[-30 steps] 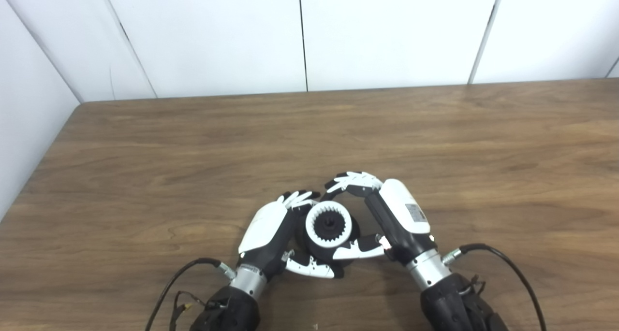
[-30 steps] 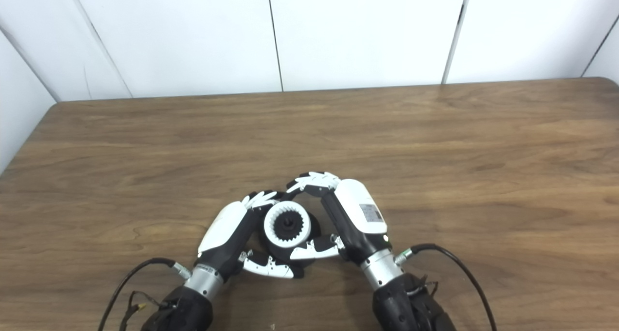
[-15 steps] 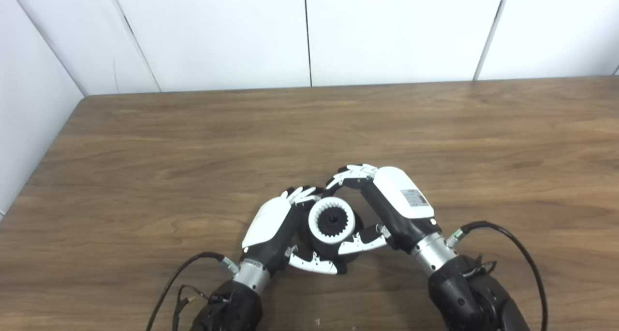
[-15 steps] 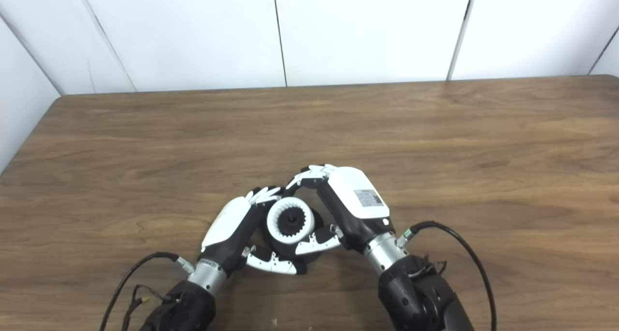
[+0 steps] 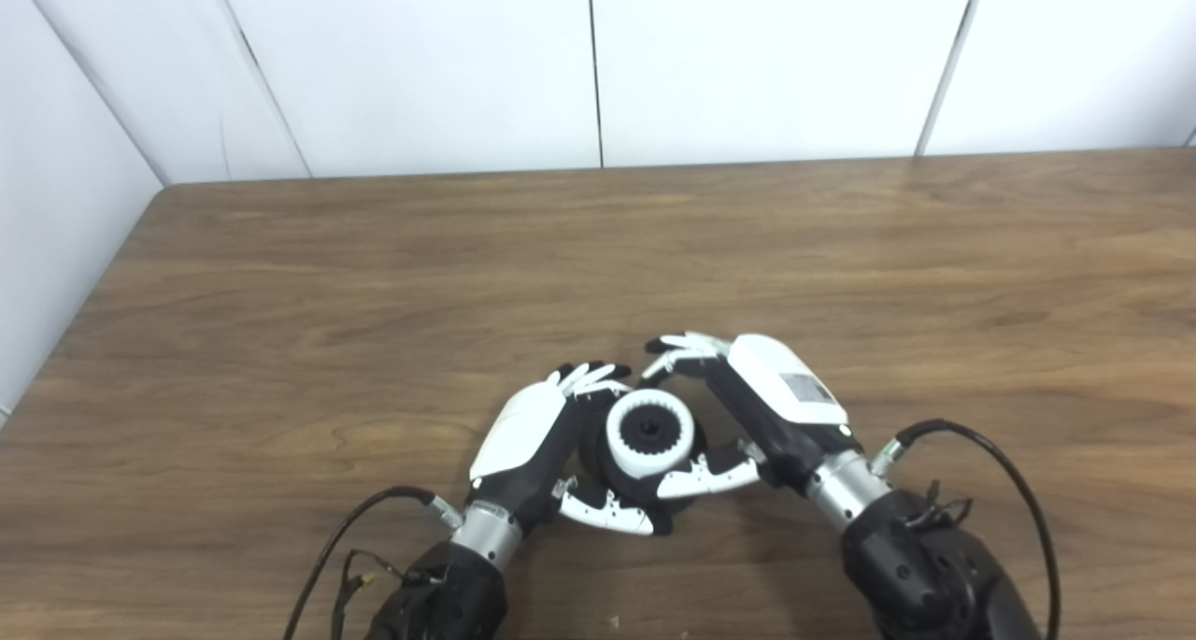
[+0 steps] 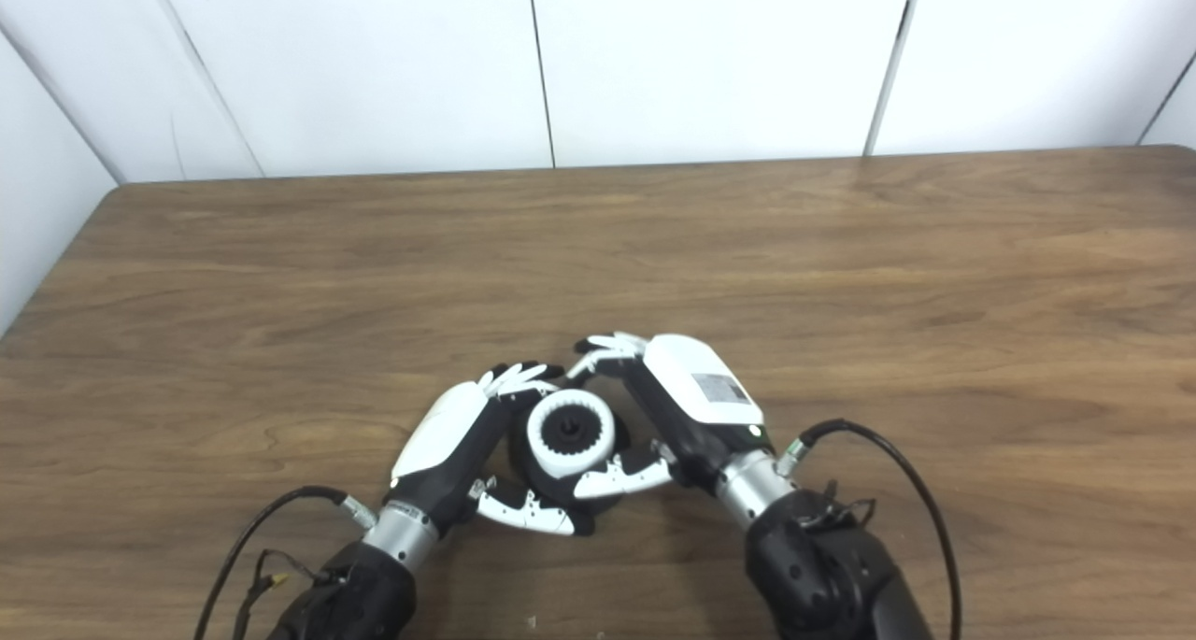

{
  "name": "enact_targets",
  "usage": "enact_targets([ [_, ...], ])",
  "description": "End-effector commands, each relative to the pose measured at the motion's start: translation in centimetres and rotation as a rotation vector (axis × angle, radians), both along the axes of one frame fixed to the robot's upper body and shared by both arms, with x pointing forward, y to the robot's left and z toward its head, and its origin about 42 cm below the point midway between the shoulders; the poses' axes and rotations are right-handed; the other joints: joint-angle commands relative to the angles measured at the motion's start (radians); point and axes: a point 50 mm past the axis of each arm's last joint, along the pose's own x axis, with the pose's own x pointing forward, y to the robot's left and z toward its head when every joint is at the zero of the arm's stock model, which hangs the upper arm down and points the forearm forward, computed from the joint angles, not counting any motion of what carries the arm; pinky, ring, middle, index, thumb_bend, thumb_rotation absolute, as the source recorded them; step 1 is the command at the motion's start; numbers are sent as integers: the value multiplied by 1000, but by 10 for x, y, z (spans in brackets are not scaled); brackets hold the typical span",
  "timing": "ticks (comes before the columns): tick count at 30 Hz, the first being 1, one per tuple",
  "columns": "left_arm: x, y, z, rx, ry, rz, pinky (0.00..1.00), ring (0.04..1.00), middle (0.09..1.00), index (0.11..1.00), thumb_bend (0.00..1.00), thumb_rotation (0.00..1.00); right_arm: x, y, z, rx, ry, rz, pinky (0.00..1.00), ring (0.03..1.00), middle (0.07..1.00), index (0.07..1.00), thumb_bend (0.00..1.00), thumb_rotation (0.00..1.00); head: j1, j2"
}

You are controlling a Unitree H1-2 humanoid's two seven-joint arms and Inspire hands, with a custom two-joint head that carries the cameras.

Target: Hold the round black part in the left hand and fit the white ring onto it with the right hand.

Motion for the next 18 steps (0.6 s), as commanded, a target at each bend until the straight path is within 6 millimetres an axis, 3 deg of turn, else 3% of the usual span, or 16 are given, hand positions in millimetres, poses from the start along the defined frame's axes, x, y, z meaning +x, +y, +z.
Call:
enact_targets([
  [1,5,-3,13,-23,-42,-18,1000,973,914,571,885,207,3,4,19,36,-61,19,871,940,950,992,999,582,0,2],
  [11,6,-2,13,-28,-39,-19,1000,979,916,568,903,193,4,4,21,43,-49,39,895,966,978,1000,1000,507,1,5],
  [18,5,-3,13,-21,-42,-16,1000,970,912,566,905,167,4,2,20,28,-30,57,907,992,1000,1000,1000,545,1,5],
])
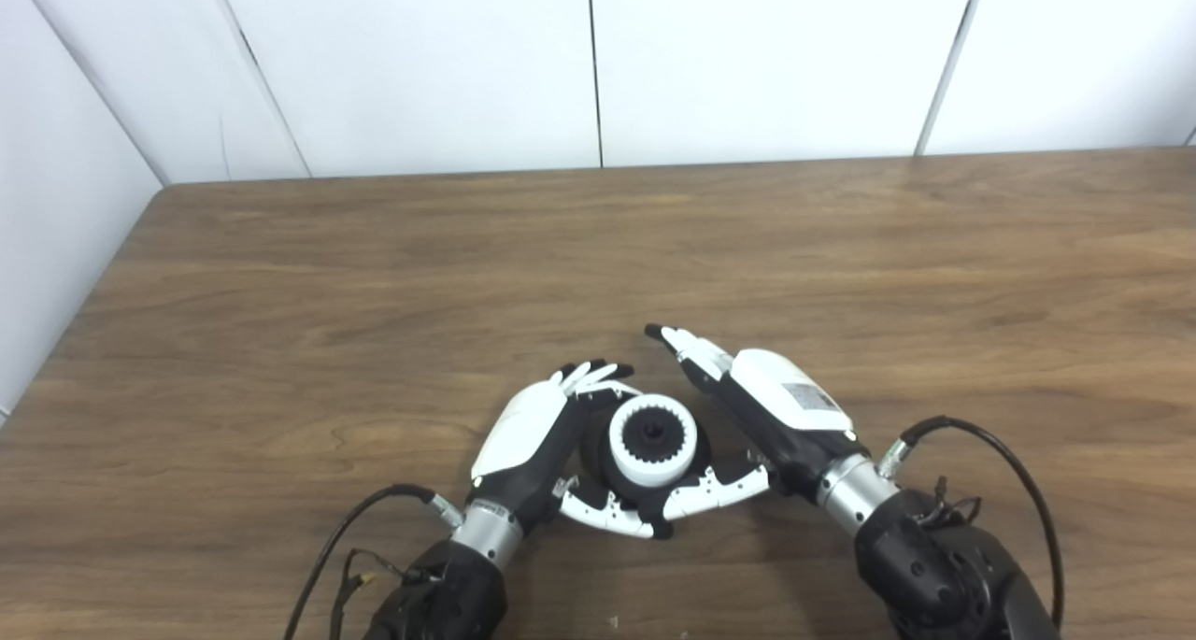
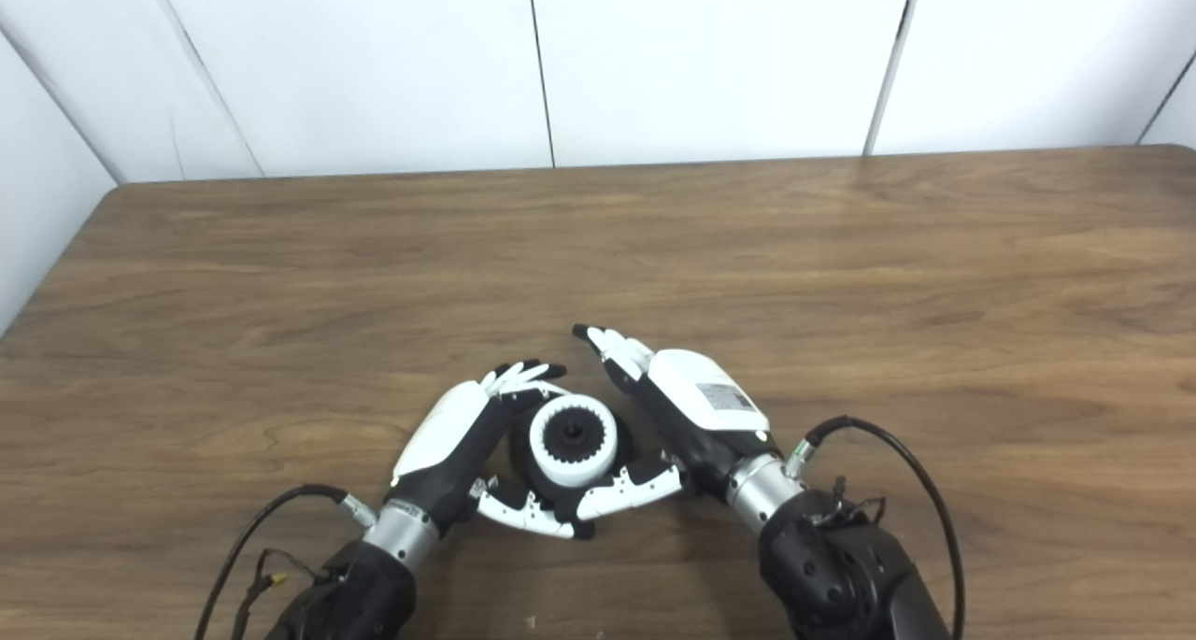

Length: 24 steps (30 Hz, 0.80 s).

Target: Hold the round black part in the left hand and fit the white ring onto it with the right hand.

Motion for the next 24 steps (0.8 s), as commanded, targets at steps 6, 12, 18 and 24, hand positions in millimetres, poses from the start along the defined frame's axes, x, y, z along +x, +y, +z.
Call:
enact_targets([
  [6,4,-3,13,0,-48,-11,1000,968,911,567,899,157,5,1,20,23,-64,22,917,1000,1000,1000,1000,550,0,-2],
  [12,3,-2,12,1,-51,-11,1000,966,910,567,898,170,4,-1,20,28,-61,18,916,998,1000,1000,1000,559,-4,-2],
  [18,2,-1,12,1,-52,-10,1000,964,909,567,893,204,0,-6,15,80,-54,3,932,995,1000,1000,1000,562,-11,-12],
  [24,1,-1,11,4,-51,-10,1000,969,911,567,887,214,-5,-18,8,115,-69,2,952,992,1000,1000,1000,578,-15,-16],
])
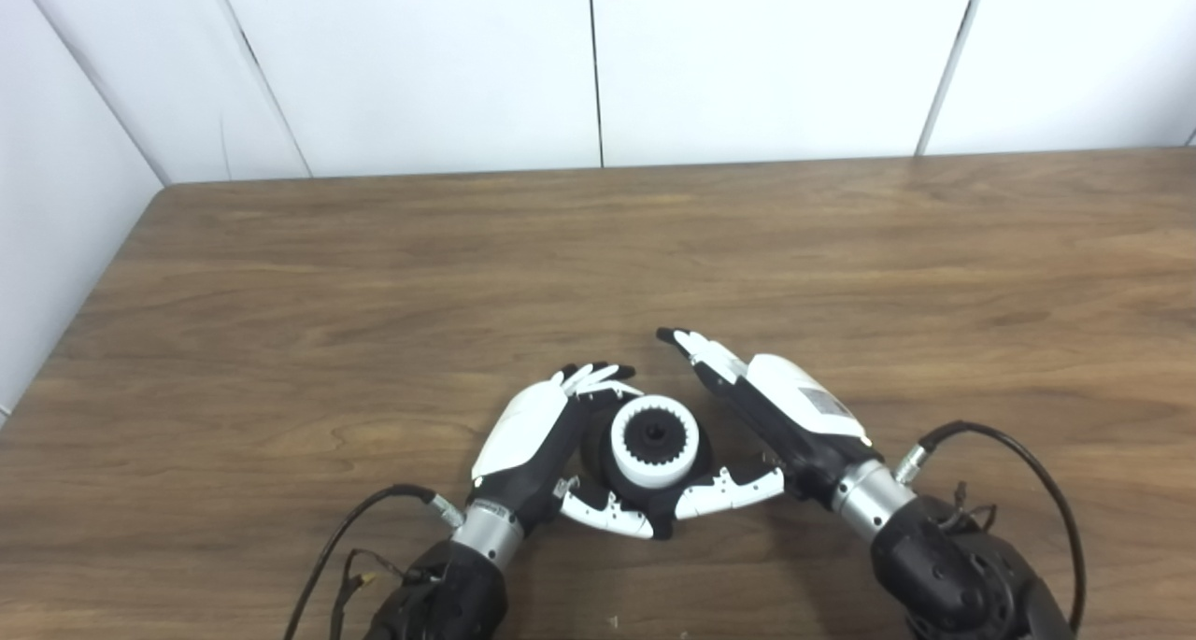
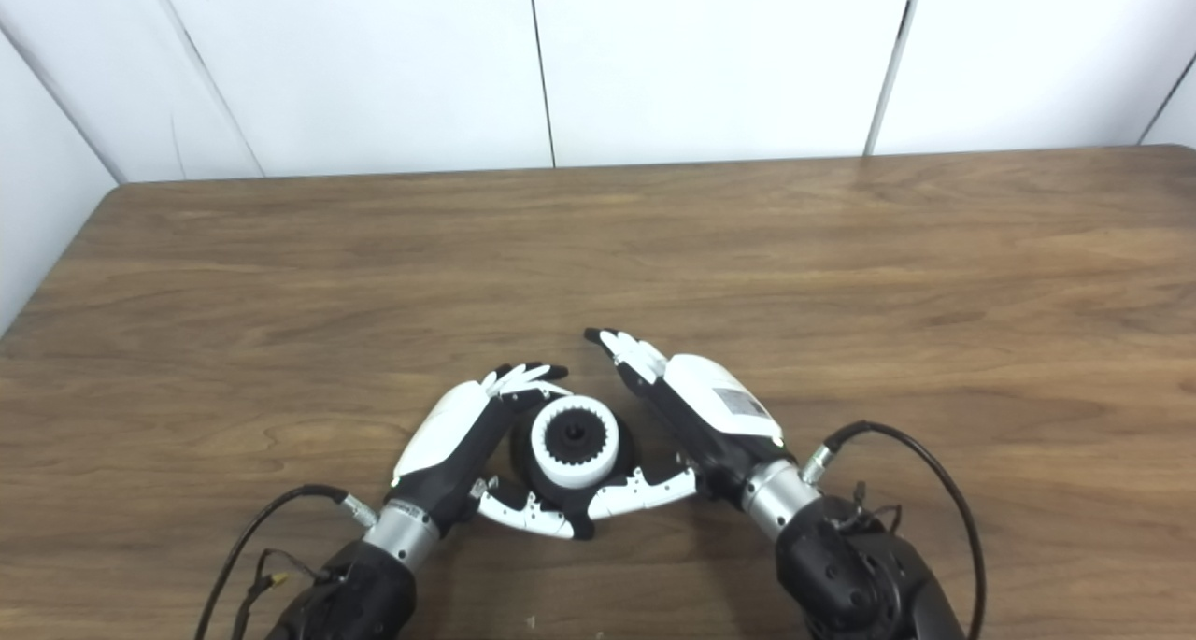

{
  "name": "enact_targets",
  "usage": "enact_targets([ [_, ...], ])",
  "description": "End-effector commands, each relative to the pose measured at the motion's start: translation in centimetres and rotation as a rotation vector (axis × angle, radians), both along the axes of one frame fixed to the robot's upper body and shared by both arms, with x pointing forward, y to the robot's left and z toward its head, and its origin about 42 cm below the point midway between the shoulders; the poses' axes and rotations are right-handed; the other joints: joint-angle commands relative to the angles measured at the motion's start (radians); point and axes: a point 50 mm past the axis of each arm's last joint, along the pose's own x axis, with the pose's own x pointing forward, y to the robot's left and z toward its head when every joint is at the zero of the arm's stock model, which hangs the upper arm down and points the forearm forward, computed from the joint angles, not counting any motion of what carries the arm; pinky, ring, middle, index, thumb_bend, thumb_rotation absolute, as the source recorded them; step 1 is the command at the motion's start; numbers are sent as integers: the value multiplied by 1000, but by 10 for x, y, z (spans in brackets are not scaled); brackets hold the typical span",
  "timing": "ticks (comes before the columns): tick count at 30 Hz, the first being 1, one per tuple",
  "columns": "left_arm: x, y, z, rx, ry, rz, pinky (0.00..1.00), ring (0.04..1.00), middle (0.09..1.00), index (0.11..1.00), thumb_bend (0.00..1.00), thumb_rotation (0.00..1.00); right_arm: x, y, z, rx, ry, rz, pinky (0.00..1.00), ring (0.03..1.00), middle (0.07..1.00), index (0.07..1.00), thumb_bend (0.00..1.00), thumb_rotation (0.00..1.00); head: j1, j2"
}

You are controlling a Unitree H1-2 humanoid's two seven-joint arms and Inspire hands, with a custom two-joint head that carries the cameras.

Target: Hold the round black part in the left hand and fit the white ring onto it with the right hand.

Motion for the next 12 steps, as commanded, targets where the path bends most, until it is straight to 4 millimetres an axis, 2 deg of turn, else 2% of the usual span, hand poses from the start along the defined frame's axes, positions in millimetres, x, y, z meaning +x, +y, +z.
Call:
enact_targets([
  [1,2,-1,10,1,-48,-12,1000,970,912,568,885,216,1,-4,14,28,-112,17,953,992,1000,1000,1000,579,-1,2],
  [8,2,2,12,6,-43,-21,1000,975,922,579,869,218,-2,-19,10,53,-112,11,985,1000,1000,1000,1000,582,-1,9],
  [12,2,3,12,3,-48,-12,1000,969,915,574,881,223,-4,-26,8,84,-105,-6,935,999,1000,1000,1000,589,0,9],
])
